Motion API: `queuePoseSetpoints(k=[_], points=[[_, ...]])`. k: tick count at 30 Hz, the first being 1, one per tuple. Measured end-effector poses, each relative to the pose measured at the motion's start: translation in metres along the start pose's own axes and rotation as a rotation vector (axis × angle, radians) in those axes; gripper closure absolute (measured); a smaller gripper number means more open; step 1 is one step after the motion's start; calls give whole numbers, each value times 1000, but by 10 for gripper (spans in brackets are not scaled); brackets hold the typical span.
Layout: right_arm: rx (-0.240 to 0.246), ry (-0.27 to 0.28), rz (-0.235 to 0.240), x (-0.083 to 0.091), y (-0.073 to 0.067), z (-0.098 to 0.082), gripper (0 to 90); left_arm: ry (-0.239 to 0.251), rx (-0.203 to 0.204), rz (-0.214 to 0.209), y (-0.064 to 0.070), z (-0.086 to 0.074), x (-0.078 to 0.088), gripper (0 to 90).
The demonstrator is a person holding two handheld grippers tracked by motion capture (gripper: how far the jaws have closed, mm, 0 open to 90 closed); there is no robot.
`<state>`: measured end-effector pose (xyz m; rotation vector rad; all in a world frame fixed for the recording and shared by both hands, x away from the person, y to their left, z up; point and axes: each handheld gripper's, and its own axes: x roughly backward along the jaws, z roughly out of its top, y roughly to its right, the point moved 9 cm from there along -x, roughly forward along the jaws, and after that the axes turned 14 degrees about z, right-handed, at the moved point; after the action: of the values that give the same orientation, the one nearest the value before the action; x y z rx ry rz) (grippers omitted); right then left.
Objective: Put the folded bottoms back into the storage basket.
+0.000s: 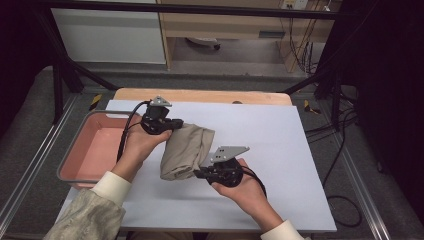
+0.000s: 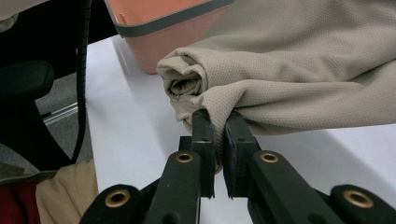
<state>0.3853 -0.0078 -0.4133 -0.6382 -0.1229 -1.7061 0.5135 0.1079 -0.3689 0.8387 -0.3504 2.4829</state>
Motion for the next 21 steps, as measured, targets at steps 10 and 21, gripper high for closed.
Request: queuePoseSetpoints(k=[10,21], points=[[4,0,6,-5,0,5,848,9,13,6,-6,1,4,876],[15,-3,11,-8,-2,10,848,11,18,8,-9,2,7,876]])
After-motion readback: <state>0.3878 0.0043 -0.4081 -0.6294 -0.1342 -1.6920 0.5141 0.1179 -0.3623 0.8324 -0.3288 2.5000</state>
